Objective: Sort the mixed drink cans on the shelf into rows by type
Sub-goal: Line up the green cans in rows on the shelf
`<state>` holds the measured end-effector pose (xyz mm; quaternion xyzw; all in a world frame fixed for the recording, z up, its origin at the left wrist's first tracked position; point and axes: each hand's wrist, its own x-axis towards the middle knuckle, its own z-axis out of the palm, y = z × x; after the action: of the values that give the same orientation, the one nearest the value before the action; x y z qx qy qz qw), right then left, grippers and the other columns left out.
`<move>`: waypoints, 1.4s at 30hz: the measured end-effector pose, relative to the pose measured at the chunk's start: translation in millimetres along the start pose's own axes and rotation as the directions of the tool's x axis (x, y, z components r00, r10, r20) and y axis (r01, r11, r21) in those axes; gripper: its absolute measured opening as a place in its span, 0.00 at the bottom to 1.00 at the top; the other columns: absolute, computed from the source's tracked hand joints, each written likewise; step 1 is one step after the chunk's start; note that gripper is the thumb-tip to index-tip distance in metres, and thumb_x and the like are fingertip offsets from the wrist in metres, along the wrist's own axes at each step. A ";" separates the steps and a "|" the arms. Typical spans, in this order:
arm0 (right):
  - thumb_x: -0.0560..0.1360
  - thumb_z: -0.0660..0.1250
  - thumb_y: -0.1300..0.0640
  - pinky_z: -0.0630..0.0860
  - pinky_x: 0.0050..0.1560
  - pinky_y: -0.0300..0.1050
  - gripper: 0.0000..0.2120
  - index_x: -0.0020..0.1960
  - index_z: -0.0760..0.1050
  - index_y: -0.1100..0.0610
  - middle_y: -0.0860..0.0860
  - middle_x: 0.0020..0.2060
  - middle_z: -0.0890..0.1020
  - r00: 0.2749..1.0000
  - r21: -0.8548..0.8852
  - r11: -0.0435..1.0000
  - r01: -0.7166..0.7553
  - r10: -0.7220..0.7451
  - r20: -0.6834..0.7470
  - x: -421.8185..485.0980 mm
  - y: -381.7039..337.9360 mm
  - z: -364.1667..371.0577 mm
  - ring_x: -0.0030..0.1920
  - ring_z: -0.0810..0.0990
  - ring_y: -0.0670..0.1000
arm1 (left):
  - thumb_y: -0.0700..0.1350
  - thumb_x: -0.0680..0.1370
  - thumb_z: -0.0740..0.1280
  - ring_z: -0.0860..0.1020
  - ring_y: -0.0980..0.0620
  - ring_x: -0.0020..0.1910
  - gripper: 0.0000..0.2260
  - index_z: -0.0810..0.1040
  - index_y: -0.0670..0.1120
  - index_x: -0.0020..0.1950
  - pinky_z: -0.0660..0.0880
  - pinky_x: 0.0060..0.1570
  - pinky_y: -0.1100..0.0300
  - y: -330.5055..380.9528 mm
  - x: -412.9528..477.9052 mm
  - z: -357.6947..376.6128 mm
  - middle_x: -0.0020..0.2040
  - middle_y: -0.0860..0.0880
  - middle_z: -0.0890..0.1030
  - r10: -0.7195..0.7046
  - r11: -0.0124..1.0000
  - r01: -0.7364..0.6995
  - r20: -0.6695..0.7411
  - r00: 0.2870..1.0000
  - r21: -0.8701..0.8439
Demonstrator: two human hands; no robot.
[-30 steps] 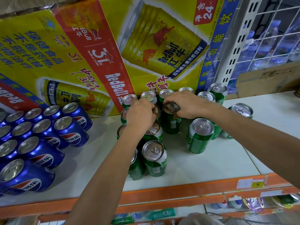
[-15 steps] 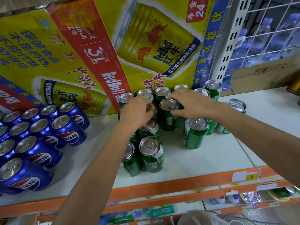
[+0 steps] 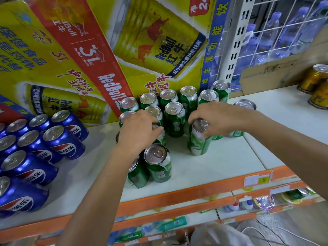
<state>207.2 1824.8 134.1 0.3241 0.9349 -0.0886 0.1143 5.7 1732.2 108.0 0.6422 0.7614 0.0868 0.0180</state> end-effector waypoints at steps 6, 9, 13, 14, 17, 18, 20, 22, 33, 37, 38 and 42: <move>0.68 0.66 0.67 0.67 0.61 0.46 0.27 0.64 0.72 0.48 0.49 0.60 0.71 0.988 0.156 0.976 0.151 -0.156 0.019 4.8 -9.4 3.4 0.62 0.68 0.51 | 0.54 0.76 0.66 0.76 0.45 0.57 0.15 0.81 0.48 0.58 0.72 0.56 0.50 1.3 -2.0 -1.5 0.58 0.44 0.78 0.003 1.000 -0.003 0.001 1.000 -0.012; 0.70 0.72 0.47 0.70 0.62 0.52 0.32 0.69 0.63 0.49 0.50 0.61 0.69 0.997 0.066 0.998 0.021 -0.026 0.072 5.6 -7.4 6.8 0.62 0.69 0.52 | 0.54 0.76 0.65 0.76 0.46 0.58 0.16 0.80 0.49 0.60 0.72 0.57 0.50 1.3 -3.9 -2.4 0.59 0.45 0.78 -0.002 1.000 0.002 0.007 1.000 -0.011; 0.69 0.73 0.46 0.72 0.56 0.50 0.28 0.65 0.68 0.49 0.51 0.55 0.74 1.000 0.046 0.999 -0.015 0.015 -0.013 7.2 -9.3 10.5 0.57 0.72 0.54 | 0.54 0.76 0.64 0.74 0.46 0.59 0.16 0.80 0.49 0.61 0.70 0.57 0.53 4.6 -6.8 -6.1 0.61 0.45 0.75 -0.017 1.000 0.016 0.053 0.998 0.007; 0.68 0.74 0.48 0.71 0.57 0.49 0.29 0.66 0.68 0.48 0.51 0.56 0.73 1.000 0.067 0.998 0.014 -0.012 -0.019 7.8 -10.3 10.1 0.58 0.72 0.53 | 0.54 0.76 0.65 0.73 0.46 0.60 0.17 0.79 0.49 0.62 0.69 0.58 0.54 5.5 -8.2 -7.5 0.62 0.45 0.73 -0.025 1.000 0.025 0.069 0.997 0.001; 0.67 0.75 0.54 0.68 0.61 0.45 0.32 0.68 0.68 0.47 0.50 0.61 0.72 0.996 0.109 0.991 0.079 -0.073 -0.052 12.8 -15.1 10.3 0.62 0.70 0.52 | 0.53 0.74 0.68 0.71 0.46 0.62 0.21 0.74 0.52 0.67 0.68 0.59 0.55 5.2 -12.0 -9.1 0.64 0.45 0.68 -0.043 0.999 0.043 0.119 0.992 0.005; 0.67 0.76 0.55 0.68 0.61 0.44 0.32 0.68 0.69 0.47 0.50 0.61 0.73 0.993 0.115 0.989 0.092 -0.083 -0.081 14.7 -17.6 10.7 0.63 0.70 0.52 | 0.53 0.74 0.68 0.71 0.45 0.62 0.23 0.72 0.54 0.69 0.68 0.58 0.55 4.7 -12.3 -9.1 0.64 0.45 0.68 -0.041 0.999 0.038 0.133 0.990 0.026; 0.66 0.76 0.56 0.68 0.60 0.44 0.32 0.67 0.70 0.47 0.50 0.61 0.74 0.985 0.126 0.985 0.122 -0.104 -0.141 19.4 -21.8 12.6 0.63 0.71 0.52 | 0.55 0.74 0.69 0.71 0.45 0.61 0.24 0.72 0.55 0.69 0.68 0.56 0.55 4.6 -11.7 -9.1 0.61 0.44 0.71 -0.034 0.998 0.027 0.146 0.989 0.051; 0.65 0.76 0.57 0.68 0.60 0.44 0.31 0.67 0.71 0.47 0.50 0.60 0.75 0.979 0.151 0.980 0.132 -0.105 -0.175 23.9 -26.1 13.8 0.62 0.72 0.52 | 0.55 0.74 0.69 0.71 0.44 0.60 0.22 0.74 0.54 0.67 0.69 0.54 0.55 5.9 -11.5 -10.3 0.59 0.44 0.72 -0.031 0.998 0.024 0.146 0.989 0.051; 0.67 0.74 0.60 0.69 0.59 0.49 0.28 0.65 0.73 0.49 0.51 0.58 0.77 0.976 0.192 0.969 0.153 -0.118 -0.181 31.0 -30.7 14.3 0.60 0.73 0.54 | 0.56 0.74 0.68 0.72 0.45 0.60 0.21 0.74 0.55 0.67 0.68 0.53 0.55 7.5 -11.2 -9.2 0.60 0.44 0.72 -0.027 0.997 0.016 0.129 0.991 0.082; 0.68 0.74 0.58 0.65 0.60 0.42 0.29 0.67 0.71 0.50 0.51 0.61 0.75 0.980 0.164 0.976 0.141 -0.114 -0.164 33.6 -28.3 12.9 0.63 0.71 0.52 | 0.57 0.75 0.68 0.71 0.45 0.61 0.22 0.73 0.55 0.68 0.68 0.53 0.55 8.3 -11.2 -11.0 0.61 0.44 0.71 -0.035 0.996 0.023 0.140 0.990 0.086; 0.68 0.74 0.58 0.64 0.59 0.41 0.30 0.68 0.70 0.50 0.51 0.62 0.75 0.980 0.165 0.976 0.142 -0.116 -0.160 33.3 -27.5 12.9 0.63 0.71 0.52 | 0.57 0.75 0.68 0.71 0.45 0.61 0.23 0.72 0.55 0.68 0.68 0.54 0.55 8.3 -10.8 -11.0 0.61 0.44 0.71 -0.037 0.996 0.025 0.143 0.989 0.085; 0.69 0.73 0.60 0.63 0.60 0.41 0.31 0.70 0.69 0.50 0.52 0.63 0.73 0.981 0.200 0.969 0.145 -0.113 -0.160 32.2 -26.7 16.5 0.64 0.69 0.52 | 0.56 0.74 0.68 0.71 0.45 0.59 0.22 0.73 0.55 0.67 0.68 0.51 0.56 7.6 -9.9 -9.5 0.58 0.44 0.71 -0.032 0.997 0.021 0.144 0.989 0.078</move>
<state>168.5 1819.0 112.0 0.2784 0.9453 -0.1701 0.0039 13.5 1722.7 117.6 0.6369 0.7693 0.0102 0.0501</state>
